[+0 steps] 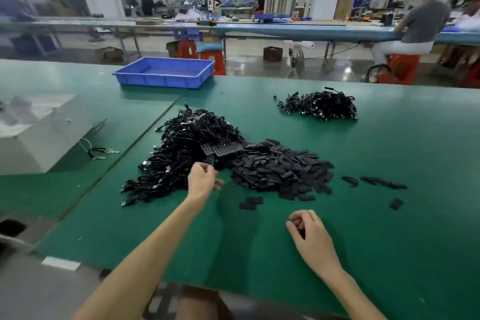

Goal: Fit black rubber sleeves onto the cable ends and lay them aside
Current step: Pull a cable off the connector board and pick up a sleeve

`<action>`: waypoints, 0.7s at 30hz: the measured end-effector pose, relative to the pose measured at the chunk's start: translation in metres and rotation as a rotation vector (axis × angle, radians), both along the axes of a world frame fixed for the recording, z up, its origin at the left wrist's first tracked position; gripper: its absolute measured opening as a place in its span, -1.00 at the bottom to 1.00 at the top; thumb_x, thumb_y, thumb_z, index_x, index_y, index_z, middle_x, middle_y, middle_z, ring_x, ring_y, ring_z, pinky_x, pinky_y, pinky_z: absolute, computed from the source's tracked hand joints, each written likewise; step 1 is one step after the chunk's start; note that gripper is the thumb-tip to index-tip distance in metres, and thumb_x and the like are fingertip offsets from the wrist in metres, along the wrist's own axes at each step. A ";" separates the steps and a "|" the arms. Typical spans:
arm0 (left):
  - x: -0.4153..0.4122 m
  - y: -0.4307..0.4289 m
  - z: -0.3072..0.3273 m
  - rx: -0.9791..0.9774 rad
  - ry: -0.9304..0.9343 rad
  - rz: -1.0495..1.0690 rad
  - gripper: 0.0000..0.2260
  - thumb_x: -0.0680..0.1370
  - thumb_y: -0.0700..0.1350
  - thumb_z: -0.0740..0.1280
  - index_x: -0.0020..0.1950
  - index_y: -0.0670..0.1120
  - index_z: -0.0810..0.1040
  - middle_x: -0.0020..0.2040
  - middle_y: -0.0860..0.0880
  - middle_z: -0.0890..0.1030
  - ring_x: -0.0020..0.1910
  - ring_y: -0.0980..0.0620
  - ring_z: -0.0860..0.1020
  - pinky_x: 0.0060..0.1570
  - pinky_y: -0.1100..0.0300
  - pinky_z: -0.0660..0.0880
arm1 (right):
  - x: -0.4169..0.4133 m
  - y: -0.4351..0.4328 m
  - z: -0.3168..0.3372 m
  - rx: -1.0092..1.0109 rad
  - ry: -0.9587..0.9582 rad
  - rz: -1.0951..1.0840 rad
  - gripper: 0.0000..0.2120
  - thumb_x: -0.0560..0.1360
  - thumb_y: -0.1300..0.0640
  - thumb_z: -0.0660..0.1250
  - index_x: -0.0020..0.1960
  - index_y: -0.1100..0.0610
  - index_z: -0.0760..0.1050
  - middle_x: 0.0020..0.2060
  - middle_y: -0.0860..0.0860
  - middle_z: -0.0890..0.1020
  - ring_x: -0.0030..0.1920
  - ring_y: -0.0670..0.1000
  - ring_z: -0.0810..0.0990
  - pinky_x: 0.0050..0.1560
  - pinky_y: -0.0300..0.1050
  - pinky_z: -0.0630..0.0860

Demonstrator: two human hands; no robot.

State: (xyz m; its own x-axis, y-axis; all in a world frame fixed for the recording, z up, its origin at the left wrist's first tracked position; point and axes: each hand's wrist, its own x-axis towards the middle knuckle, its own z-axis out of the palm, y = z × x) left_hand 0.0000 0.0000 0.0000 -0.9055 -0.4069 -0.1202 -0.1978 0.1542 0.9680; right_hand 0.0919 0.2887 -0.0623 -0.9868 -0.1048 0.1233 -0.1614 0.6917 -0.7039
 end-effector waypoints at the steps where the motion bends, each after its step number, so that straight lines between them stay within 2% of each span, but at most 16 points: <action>1: -0.008 -0.006 0.005 0.000 0.020 0.059 -0.94 0.71 -0.20 0.17 0.11 -0.17 0.40 -0.03 -0.16 0.61 -0.38 0.02 0.68 -0.39 0.12 0.62 | -0.001 0.000 -0.001 0.026 0.011 0.000 -0.93 0.66 0.01 0.33 0.05 -0.12 0.44 -0.03 -0.21 0.46 0.00 -0.21 0.49 -0.10 -0.33 0.42; 5: -0.038 -0.018 0.020 -0.028 0.012 0.107 -0.84 0.72 -0.13 0.18 0.19 -0.22 0.39 -0.06 -0.18 0.60 -0.25 -0.09 0.71 -0.15 -0.09 0.68 | -0.004 0.005 -0.004 0.004 -0.014 -0.016 -0.82 0.65 0.07 0.35 -0.01 -0.19 0.42 -0.05 -0.21 0.48 0.04 -0.25 0.48 -0.10 -0.37 0.43; 9: -0.052 -0.014 0.018 -0.158 -0.076 0.080 -0.77 0.71 -0.09 0.21 0.08 -0.27 0.43 -0.17 -0.23 0.65 -0.41 -0.15 0.68 -0.29 -0.14 0.67 | -0.006 0.006 -0.003 -0.007 -0.026 -0.025 -0.83 0.65 0.06 0.35 -0.02 -0.19 0.43 -0.06 -0.22 0.49 0.04 -0.22 0.50 -0.09 -0.35 0.46; 10: -0.053 -0.012 0.016 -0.117 -0.097 0.067 -0.75 0.71 -0.08 0.23 0.06 -0.29 0.44 -0.17 -0.24 0.67 -0.42 -0.17 0.68 -0.34 -0.11 0.67 | -0.006 0.006 -0.004 -0.011 -0.031 -0.029 -0.82 0.65 0.06 0.35 -0.02 -0.19 0.43 -0.06 -0.22 0.50 0.04 -0.22 0.50 -0.10 -0.34 0.46; 12: -0.056 -0.003 0.011 0.123 -0.136 0.045 -0.75 0.70 -0.10 0.26 0.12 -0.32 0.42 -0.10 -0.26 0.68 -0.35 -0.20 0.70 -0.42 0.01 0.65 | -0.006 0.006 -0.003 -0.015 -0.027 -0.031 -0.82 0.64 0.07 0.35 -0.03 -0.20 0.43 -0.06 -0.22 0.50 0.03 -0.22 0.51 -0.10 -0.34 0.46; 14: -0.057 0.006 0.009 0.384 -0.126 0.078 -0.73 0.69 -0.14 0.28 0.21 -0.35 0.39 -0.05 -0.30 0.68 -0.25 -0.21 0.73 -0.38 0.09 0.65 | -0.006 0.006 -0.004 -0.012 -0.028 -0.027 -0.81 0.64 0.08 0.36 -0.03 -0.20 0.43 -0.06 -0.22 0.50 0.04 -0.22 0.50 -0.09 -0.37 0.45; 17: -0.061 0.015 0.012 0.660 -0.086 0.159 -0.78 0.68 -0.20 0.30 0.22 -0.35 0.44 -0.03 -0.31 0.69 -0.20 -0.20 0.73 -0.37 0.12 0.65 | -0.006 0.006 -0.004 -0.011 -0.033 -0.028 -0.79 0.64 0.10 0.36 -0.03 -0.20 0.43 -0.06 -0.22 0.50 0.05 -0.21 0.50 -0.07 -0.38 0.45; 21: -0.066 0.024 0.021 0.774 -0.081 0.216 -0.84 0.68 -0.22 0.29 0.19 -0.29 0.48 -0.07 -0.23 0.71 -0.28 -0.16 0.73 -0.46 0.16 0.60 | -0.006 0.006 -0.004 -0.012 -0.025 -0.031 -0.77 0.62 0.13 0.37 -0.03 -0.20 0.45 -0.07 -0.21 0.51 0.06 -0.19 0.51 -0.05 -0.40 0.44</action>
